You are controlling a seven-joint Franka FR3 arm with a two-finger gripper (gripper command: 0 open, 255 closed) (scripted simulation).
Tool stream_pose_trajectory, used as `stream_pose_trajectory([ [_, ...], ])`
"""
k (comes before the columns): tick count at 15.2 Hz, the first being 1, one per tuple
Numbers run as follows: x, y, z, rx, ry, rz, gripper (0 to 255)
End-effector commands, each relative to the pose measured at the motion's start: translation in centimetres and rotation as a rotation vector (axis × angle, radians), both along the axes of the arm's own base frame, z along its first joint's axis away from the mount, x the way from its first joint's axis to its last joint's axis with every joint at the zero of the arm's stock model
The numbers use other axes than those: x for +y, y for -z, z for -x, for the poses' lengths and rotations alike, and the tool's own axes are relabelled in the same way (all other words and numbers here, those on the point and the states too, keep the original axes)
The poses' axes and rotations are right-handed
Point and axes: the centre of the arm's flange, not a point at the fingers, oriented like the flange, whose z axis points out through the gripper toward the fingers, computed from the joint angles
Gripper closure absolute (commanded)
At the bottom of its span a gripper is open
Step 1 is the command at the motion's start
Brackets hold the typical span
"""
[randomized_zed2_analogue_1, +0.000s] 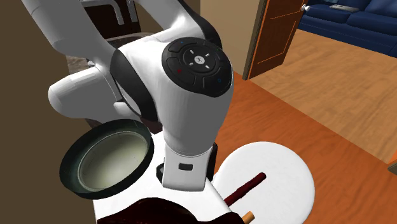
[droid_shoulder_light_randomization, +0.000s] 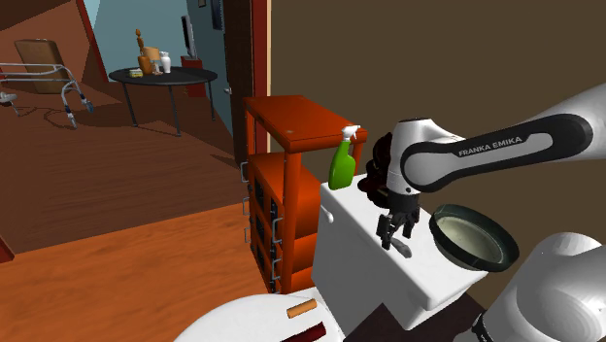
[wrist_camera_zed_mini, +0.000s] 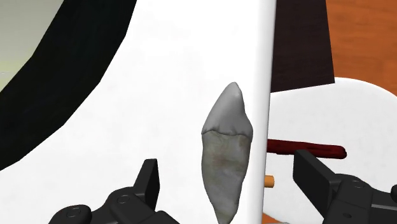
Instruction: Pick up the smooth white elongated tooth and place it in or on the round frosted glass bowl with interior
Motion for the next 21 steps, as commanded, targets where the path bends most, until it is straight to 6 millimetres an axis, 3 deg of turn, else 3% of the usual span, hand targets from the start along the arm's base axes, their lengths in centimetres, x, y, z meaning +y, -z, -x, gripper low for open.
stream_pose_trajectory([
  [1,0.0,0.0,0.0,0.000,0.000,0.000,0],
  [3,0.0,0.0,0.0,0.000,0.000,0.000,0],
  [4,0.0,0.0,0.0,0.000,0.000,0.000,255],
  [13,0.0,0.0,0.0,0.000,0.000,0.000,255],
  [21,0.0,-4.2,0.0,0.000,0.000,0.000,255],
])
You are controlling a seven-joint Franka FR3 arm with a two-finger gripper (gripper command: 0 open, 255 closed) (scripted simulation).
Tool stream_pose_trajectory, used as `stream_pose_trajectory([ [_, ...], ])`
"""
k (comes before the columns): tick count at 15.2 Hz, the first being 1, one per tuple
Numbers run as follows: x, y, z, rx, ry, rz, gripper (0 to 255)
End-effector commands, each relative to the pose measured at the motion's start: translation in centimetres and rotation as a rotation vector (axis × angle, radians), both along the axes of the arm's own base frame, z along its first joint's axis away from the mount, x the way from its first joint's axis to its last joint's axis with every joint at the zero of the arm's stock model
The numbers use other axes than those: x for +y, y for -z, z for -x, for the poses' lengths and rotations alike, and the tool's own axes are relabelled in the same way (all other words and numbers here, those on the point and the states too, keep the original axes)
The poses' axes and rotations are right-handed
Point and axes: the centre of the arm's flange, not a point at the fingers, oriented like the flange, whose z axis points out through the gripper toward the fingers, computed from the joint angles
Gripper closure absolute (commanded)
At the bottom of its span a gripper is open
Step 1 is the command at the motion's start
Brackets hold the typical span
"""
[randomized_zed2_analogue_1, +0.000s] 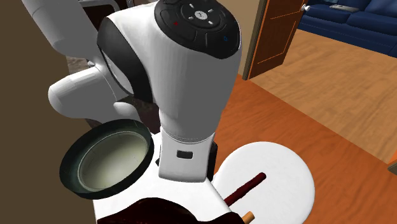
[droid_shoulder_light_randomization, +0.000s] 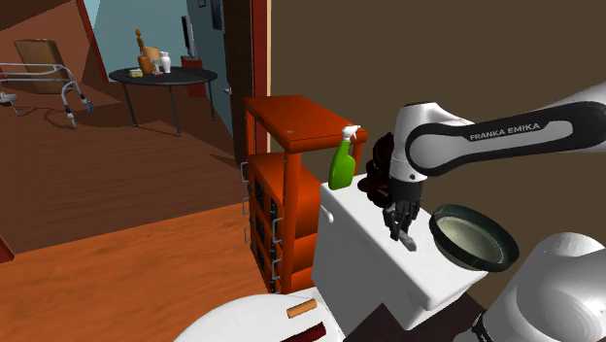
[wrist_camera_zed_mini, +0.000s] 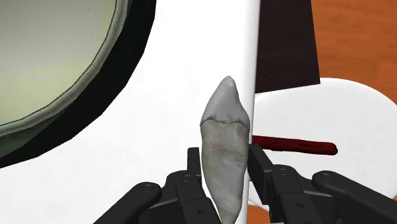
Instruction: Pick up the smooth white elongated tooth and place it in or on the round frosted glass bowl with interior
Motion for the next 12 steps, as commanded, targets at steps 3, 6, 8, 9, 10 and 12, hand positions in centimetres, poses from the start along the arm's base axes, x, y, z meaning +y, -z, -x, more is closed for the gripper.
stream_pose_trajectory([
  [3,0.0,-2.1,0.1,0.001,0.000,0.000,255],
  [6,0.0,-3.7,0.1,0.001,0.000,0.000,255],
  [8,0.0,-4.7,0.1,0.001,0.000,0.000,255],
  [9,0.0,-5.3,0.1,0.001,0.000,0.000,255],
  [10,0.0,-5.8,0.1,0.001,0.000,0.000,255],
  [12,0.0,-6.9,0.1,0.001,0.000,0.000,255],
])
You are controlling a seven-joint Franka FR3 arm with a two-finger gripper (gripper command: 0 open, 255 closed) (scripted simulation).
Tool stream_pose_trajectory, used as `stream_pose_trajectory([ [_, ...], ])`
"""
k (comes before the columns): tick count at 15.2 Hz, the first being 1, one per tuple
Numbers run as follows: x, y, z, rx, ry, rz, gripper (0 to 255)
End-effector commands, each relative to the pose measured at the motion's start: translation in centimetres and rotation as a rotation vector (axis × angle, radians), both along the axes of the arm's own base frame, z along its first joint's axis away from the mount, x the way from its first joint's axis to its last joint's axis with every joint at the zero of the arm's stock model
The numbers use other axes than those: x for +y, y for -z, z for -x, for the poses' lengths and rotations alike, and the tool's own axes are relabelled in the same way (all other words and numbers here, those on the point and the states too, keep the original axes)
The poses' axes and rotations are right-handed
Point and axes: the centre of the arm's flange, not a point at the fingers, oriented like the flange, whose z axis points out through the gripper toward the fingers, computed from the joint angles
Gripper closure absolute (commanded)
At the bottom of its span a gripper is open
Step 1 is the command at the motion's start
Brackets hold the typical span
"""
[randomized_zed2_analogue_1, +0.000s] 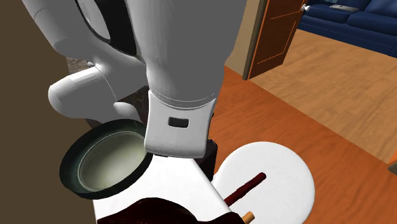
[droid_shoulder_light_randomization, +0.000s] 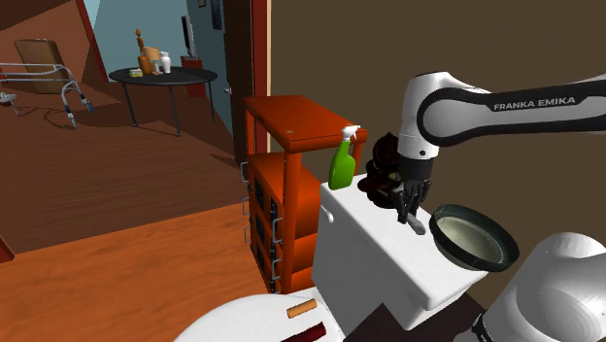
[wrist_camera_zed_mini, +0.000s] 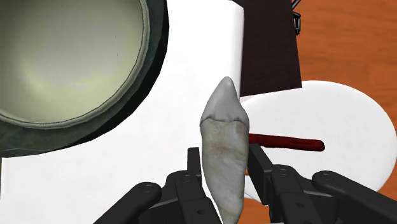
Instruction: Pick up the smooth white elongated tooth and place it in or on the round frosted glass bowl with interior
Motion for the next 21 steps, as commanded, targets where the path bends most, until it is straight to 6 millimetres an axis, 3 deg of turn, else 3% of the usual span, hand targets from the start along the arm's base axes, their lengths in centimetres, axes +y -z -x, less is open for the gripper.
stream_pose_trajectory([
  [1,0.1,-1.1,-0.1,0.000,0.000,0.000,255],
  [13,0.1,-7.2,-0.1,0.000,0.000,0.000,255],
  [21,-7.5,-7.8,7.1,0.000,0.000,0.000,255],
])
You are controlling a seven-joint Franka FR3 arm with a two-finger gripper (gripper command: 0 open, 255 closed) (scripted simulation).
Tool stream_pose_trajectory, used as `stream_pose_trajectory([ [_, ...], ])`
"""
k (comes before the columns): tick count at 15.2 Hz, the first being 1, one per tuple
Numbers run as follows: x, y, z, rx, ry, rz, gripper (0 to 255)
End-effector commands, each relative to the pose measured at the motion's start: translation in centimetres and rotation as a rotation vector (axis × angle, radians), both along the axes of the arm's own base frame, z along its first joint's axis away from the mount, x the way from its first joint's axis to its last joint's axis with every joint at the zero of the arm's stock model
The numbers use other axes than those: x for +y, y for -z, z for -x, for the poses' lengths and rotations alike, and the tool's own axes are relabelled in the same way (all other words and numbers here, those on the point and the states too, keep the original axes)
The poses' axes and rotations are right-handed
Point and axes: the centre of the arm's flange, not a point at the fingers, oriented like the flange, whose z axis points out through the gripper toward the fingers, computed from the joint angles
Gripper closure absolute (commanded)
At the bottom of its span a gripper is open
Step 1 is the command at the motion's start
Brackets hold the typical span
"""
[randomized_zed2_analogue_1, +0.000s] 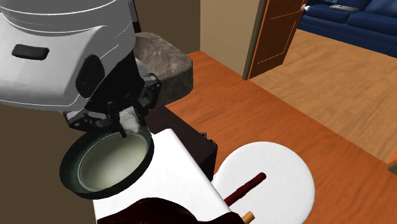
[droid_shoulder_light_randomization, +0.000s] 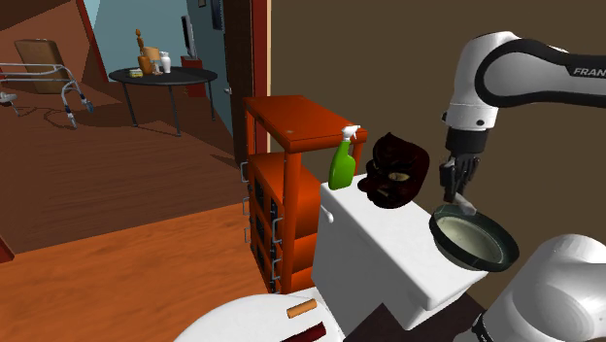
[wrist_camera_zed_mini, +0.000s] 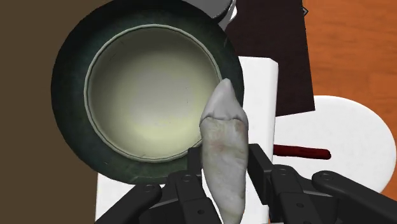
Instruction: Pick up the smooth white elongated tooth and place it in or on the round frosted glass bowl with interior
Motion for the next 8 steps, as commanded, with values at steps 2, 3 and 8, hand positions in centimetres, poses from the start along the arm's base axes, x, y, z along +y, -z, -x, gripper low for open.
stream_pose_trajectory([
  [2,-2.7,-0.2,2.8,0.001,-0.001,0.000,255],
  [3,-3.7,-0.3,3.7,0.001,-0.001,0.000,255],
  [8,-5.4,1.2,5.3,0.001,-0.001,0.000,255],
])
